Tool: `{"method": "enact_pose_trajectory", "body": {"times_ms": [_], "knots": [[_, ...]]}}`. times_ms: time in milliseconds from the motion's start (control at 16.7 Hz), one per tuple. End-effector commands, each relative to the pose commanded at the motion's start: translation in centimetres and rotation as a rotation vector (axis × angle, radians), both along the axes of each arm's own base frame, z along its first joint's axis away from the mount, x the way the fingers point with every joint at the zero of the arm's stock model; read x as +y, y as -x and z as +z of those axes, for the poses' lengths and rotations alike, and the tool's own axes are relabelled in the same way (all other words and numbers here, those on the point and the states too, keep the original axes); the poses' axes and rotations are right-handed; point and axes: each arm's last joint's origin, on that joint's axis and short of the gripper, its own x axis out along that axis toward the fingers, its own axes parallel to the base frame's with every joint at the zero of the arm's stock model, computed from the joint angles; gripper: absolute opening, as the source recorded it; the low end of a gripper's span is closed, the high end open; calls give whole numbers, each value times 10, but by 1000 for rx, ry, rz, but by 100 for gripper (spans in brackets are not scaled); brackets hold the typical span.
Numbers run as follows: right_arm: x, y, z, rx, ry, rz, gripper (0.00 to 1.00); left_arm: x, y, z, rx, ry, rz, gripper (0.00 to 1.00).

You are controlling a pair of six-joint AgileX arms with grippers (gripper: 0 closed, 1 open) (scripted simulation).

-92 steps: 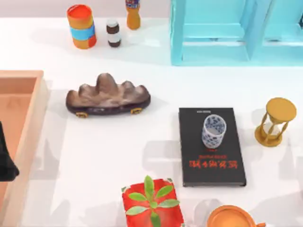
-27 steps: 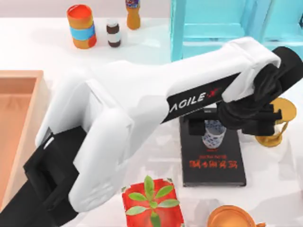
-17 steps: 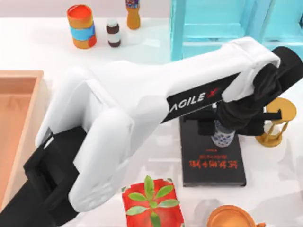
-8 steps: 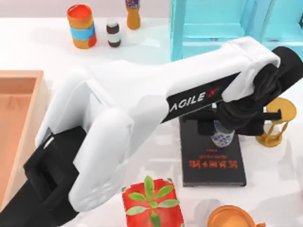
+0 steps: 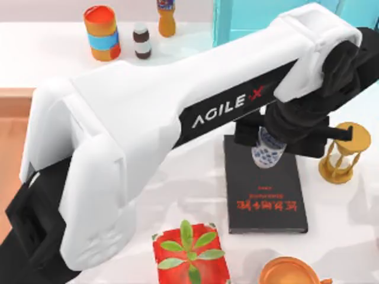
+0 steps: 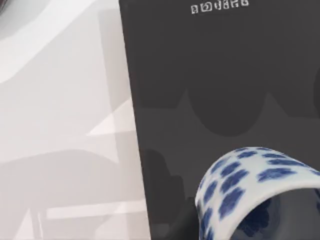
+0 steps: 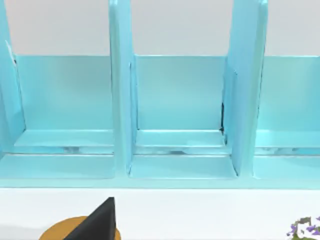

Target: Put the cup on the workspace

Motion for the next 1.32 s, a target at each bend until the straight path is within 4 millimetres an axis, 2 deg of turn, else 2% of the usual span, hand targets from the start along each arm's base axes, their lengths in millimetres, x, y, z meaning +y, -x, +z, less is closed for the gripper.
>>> {"method": "enact_pose_trajectory", "body": {"times_ms": [240, 660, 960, 1140, 1320], "knots": [[0, 0, 0, 0, 0, 0, 100, 1, -7, 8, -62, -8, 14, 0], [0, 0, 0, 0, 0, 0, 100, -18, -14, -15, 29, 101, 122, 0], [0, 0, 0, 0, 0, 0, 100, -18, -13, -17, 33, 98, 121, 0], [0, 0, 0, 0, 0, 0, 100, -12, -18, -14, 30, 103, 123, 0], [0, 0, 0, 0, 0, 0, 100, 7, -23, -1, 23, 114, 124, 0]]}}
